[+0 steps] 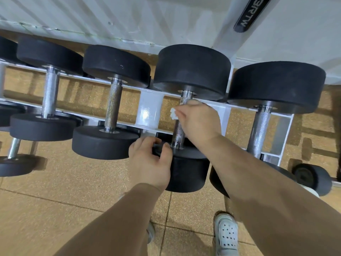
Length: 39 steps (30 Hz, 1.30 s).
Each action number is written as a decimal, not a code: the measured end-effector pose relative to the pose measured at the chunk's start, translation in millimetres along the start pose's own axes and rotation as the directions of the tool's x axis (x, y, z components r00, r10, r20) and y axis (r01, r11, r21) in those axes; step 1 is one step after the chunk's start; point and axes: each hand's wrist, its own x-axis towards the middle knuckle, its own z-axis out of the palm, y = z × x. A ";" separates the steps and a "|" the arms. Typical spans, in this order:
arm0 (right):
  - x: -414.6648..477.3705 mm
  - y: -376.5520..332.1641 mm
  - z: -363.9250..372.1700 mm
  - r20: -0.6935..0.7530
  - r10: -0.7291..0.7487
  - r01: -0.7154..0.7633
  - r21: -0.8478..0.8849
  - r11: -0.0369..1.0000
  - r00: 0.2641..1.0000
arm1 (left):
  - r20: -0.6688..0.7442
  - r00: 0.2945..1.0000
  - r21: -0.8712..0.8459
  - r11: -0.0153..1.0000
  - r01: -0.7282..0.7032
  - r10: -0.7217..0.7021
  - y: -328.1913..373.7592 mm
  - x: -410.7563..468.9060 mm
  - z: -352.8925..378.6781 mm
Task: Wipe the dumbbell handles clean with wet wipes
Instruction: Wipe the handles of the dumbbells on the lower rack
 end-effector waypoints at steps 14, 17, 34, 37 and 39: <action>-1.3 4.7 -9.7 0.044 0.177 -0.182 0.225 0.957 0.983 | 0.005 1.000 0.033 0.999 0.014 -0.014 2.2 -3.2 -1.0; 7.7 4.2 -7.3 -0.047 0.305 -0.265 0.384 0.885 0.951 | 0.024 1.000 0.065 0.998 -0.018 0.017 -0.5 -1.2 0.0; -10.2 9.9 7.4 0.041 0.389 -0.305 0.696 0.650 0.920 | -0.020 1.000 -0.031 1.000 -0.006 0.005 2.5 -1.3 1.3; -29.8 26.1 0.8 0.397 0.249 -0.465 0.685 0.561 0.884 | -0.020 1.000 -0.042 0.999 -0.007 0.006 4.6 0.1 -0.3; -34.4 27.3 -2.0 0.550 0.236 -0.591 0.662 0.461 0.801 | -0.013 1.000 -0.042 0.999 -0.004 0.004 5.5 1.1 -0.7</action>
